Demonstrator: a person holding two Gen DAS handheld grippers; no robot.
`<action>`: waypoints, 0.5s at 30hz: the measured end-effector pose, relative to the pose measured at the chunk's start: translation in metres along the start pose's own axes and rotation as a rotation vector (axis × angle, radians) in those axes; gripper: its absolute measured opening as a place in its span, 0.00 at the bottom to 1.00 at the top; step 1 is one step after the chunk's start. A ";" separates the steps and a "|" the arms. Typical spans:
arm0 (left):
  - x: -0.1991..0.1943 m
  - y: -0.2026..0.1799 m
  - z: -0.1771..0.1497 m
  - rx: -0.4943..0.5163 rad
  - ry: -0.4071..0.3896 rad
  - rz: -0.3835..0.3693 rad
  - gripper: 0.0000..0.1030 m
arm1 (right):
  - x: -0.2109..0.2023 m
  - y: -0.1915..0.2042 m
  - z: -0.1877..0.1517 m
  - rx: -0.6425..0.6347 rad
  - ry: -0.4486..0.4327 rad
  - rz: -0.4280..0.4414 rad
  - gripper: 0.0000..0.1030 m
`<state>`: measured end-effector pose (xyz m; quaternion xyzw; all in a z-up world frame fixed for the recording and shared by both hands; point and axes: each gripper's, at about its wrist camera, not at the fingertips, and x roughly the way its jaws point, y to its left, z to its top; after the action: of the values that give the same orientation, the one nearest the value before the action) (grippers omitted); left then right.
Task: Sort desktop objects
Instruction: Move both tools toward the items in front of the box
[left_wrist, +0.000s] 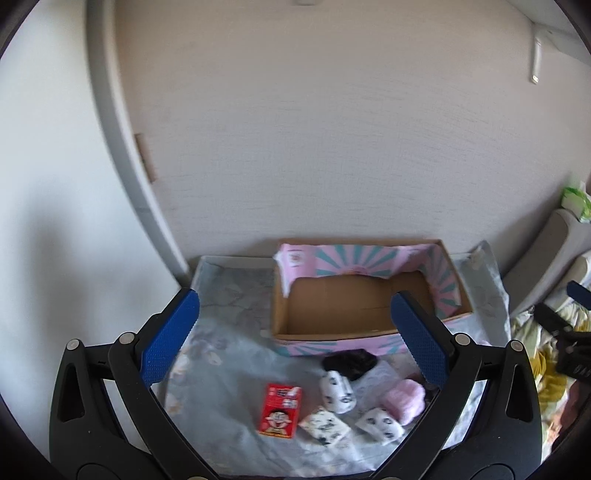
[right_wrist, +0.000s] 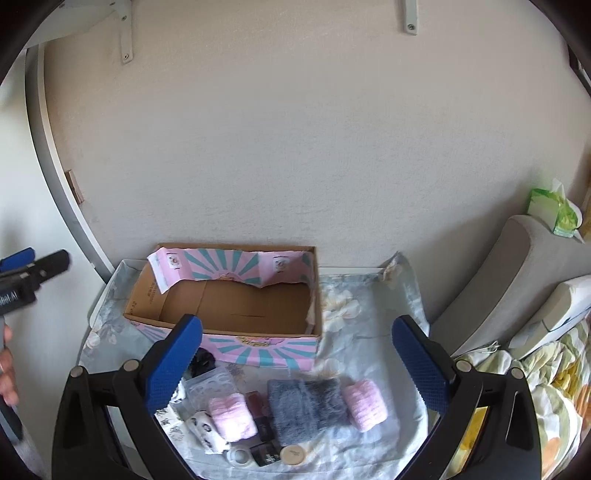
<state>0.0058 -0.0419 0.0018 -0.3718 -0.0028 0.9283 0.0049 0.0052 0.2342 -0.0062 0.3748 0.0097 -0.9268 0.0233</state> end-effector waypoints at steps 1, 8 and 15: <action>0.001 0.007 -0.002 -0.009 0.002 0.003 1.00 | 0.000 -0.003 0.000 0.002 0.001 0.000 1.00; 0.036 0.039 -0.051 -0.080 0.117 -0.025 1.00 | 0.021 -0.016 -0.026 0.019 0.080 -0.015 1.00; 0.074 0.039 -0.111 -0.061 0.234 -0.016 1.00 | 0.048 -0.029 -0.070 -0.013 0.166 -0.012 1.00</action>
<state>0.0286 -0.0798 -0.1304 -0.4773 -0.0336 0.8781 0.0013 0.0179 0.2642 -0.0904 0.4499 0.0200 -0.8926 0.0193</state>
